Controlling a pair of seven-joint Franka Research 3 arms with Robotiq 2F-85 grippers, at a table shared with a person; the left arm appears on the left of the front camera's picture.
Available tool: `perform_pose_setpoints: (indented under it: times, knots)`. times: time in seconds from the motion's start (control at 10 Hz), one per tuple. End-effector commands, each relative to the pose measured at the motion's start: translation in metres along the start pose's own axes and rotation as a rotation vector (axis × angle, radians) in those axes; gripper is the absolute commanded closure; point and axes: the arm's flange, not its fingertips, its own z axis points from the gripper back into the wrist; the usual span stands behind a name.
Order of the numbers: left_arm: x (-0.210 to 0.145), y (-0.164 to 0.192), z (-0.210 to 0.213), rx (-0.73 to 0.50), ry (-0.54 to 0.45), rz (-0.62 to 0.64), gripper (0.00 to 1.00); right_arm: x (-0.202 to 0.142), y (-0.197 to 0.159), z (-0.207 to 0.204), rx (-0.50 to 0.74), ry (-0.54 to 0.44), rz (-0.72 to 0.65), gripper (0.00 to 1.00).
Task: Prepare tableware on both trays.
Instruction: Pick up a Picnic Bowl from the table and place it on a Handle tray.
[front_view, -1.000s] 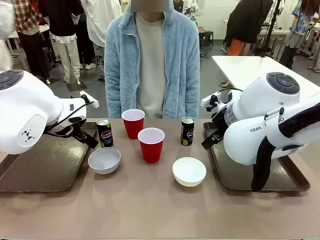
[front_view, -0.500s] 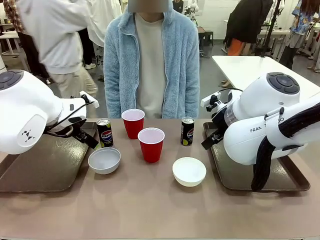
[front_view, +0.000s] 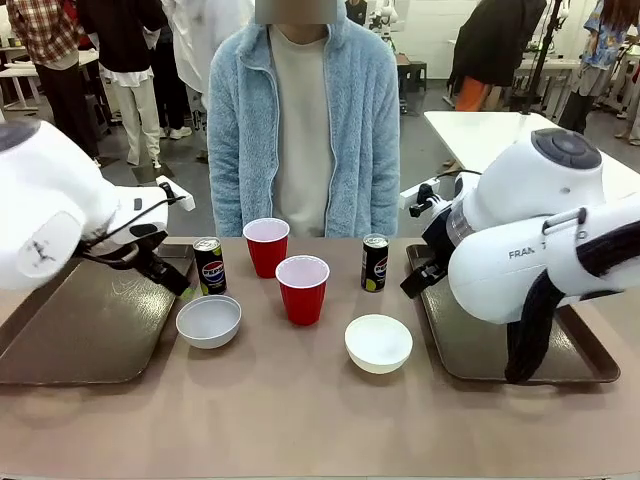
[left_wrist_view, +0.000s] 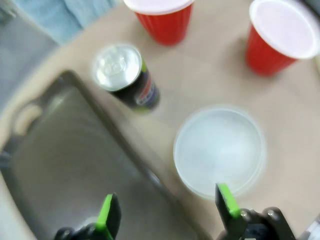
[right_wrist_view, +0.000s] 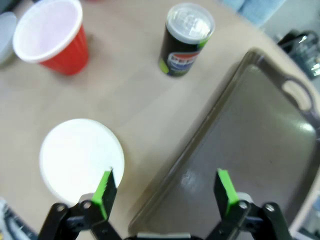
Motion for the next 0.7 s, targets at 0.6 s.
perform_pose_setpoints:
  times: [0.6]
  knots:
    - [-0.044,-0.022,0.092,-0.177,0.211,0.057,0.00,-0.044,0.036,0.078,0.064,0.328,-0.112,0.00]
